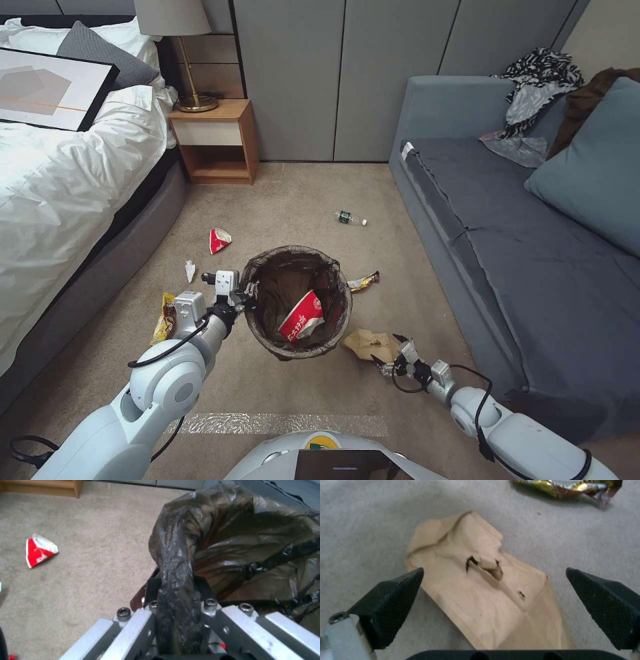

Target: Pick up the trash bin, then pick up the garbage from the floor and place it into the trash bin.

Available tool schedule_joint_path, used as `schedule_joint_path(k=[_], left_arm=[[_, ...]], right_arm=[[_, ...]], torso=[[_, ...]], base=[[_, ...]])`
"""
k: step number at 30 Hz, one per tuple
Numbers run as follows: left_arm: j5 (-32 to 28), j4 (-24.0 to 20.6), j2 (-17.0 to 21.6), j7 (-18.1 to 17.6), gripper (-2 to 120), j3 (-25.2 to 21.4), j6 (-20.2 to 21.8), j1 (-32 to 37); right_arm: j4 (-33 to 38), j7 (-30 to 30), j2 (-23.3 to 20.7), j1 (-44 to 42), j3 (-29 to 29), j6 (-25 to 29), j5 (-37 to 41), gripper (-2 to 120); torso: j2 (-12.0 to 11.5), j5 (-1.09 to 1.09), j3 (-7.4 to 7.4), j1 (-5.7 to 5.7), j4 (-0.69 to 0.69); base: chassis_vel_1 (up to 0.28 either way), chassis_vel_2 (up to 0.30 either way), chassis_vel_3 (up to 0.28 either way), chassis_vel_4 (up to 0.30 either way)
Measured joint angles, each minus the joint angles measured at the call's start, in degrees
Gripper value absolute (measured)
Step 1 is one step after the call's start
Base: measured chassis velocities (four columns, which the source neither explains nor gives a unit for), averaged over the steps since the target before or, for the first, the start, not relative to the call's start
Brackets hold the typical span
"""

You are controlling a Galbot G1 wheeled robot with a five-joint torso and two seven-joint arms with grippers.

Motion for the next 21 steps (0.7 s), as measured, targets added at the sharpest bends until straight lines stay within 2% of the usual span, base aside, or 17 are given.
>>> schedule_joint_path(k=[21], left_arm=[[0.0, 0.1, -0.1, 0.0, 5, 0.0, -0.2, -0.4]], right_arm=[[-8.2, -0.2, 2.9, 3.8, -1.1, 1.2, -0.7, 100]], torso=[[0.0, 0.00, 0.00, 0.00, 0.00]], base=[[0.000, 0.000, 0.000, 0.000]])
